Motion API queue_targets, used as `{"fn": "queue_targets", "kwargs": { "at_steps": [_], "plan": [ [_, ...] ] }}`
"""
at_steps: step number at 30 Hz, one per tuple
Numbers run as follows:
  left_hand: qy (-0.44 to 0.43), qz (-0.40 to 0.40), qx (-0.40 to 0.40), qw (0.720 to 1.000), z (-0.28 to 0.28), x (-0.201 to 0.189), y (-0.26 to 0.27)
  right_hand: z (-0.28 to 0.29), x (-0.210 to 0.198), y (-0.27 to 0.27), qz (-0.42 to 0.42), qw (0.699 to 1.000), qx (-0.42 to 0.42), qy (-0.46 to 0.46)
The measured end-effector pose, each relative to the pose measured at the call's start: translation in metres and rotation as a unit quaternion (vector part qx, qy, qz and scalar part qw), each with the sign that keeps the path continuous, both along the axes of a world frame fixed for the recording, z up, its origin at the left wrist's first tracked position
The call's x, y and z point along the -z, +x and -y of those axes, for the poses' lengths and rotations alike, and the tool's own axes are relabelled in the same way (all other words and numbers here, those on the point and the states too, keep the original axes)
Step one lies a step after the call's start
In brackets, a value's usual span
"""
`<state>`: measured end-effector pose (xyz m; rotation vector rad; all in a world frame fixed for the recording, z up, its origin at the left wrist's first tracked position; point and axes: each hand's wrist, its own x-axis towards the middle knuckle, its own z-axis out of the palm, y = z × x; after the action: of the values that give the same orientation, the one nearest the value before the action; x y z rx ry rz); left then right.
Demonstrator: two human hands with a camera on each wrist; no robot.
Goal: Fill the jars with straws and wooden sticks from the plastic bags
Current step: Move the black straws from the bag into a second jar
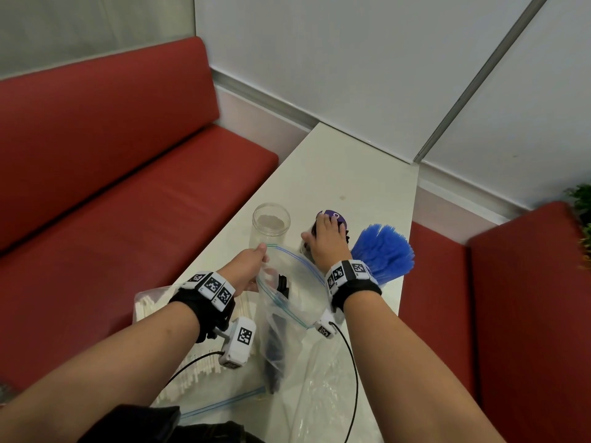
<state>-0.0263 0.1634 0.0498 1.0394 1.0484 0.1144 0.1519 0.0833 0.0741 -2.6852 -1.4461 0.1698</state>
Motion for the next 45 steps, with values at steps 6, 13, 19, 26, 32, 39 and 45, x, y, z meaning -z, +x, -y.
{"fn": "queue_targets", "kwargs": {
  "at_steps": [6, 13, 19, 26, 32, 39, 45],
  "plan": [
    [-0.003, 0.002, 0.019, 1.000, 0.000, 0.000, -0.001, -0.002, -0.010, 0.000, -0.018, 0.998, 0.058, 0.008],
    [0.039, 0.048, 0.045, 0.997, 0.000, 0.006, -0.006, 0.014, -0.032, -0.032, -0.157, 0.926, 0.093, 0.332],
    [0.054, 0.068, -0.014, 0.996, 0.010, 0.010, 0.001, 0.038, -0.017, -0.085, -0.344, 0.915, 0.064, -0.203],
    [0.051, 0.044, 0.036, 0.997, 0.019, 0.013, -0.001, 0.057, 0.031, -0.109, -0.306, 0.932, 0.173, -0.091],
    [0.089, 0.054, 0.068, 0.992, 0.026, 0.013, -0.008, 0.066, 0.039, -0.117, -0.346, 0.923, 0.168, -0.013],
    [0.155, 0.018, -0.043, 0.987, 0.022, 0.016, -0.004, 0.070, 0.030, -0.122, -0.312, 0.933, 0.151, 0.092],
    [0.228, -0.055, -0.071, 0.969, 0.020, 0.016, -0.005, 0.078, 0.034, -0.121, -0.337, 0.922, 0.158, 0.103]
  ]
}}
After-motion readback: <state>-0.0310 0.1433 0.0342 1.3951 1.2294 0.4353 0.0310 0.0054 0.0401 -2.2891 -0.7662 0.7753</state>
